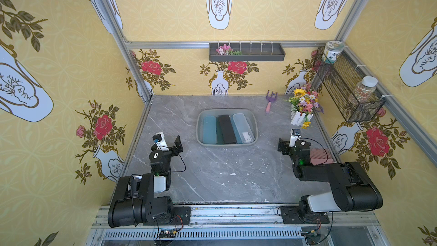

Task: Put the pencil case into the storage box
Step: Reset both arms

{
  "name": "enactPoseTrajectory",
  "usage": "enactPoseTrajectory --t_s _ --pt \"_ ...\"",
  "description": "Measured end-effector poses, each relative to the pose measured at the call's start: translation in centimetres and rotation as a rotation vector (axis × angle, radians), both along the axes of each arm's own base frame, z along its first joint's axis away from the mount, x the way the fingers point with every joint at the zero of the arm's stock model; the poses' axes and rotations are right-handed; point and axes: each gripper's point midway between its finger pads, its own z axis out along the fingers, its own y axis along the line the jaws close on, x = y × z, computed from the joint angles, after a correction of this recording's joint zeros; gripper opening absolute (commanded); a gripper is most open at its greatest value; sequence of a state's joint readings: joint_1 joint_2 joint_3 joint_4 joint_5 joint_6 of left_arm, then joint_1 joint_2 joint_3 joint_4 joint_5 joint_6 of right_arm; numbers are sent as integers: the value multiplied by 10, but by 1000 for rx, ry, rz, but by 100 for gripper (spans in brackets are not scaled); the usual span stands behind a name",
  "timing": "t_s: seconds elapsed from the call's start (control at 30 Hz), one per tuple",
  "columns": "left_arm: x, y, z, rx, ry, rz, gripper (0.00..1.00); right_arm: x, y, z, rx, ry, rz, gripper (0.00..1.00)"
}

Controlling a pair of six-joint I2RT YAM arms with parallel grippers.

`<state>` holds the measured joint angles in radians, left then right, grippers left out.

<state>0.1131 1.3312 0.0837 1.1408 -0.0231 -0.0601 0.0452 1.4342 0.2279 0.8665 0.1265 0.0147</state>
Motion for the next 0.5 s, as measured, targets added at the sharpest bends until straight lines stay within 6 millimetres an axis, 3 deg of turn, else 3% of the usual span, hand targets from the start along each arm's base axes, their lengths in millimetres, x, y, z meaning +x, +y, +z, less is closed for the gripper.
enactPoseTrajectory --t_s 0.5 --pt "0 0 1 0 -3 0 100 0 2 -1 3 2 11 97"
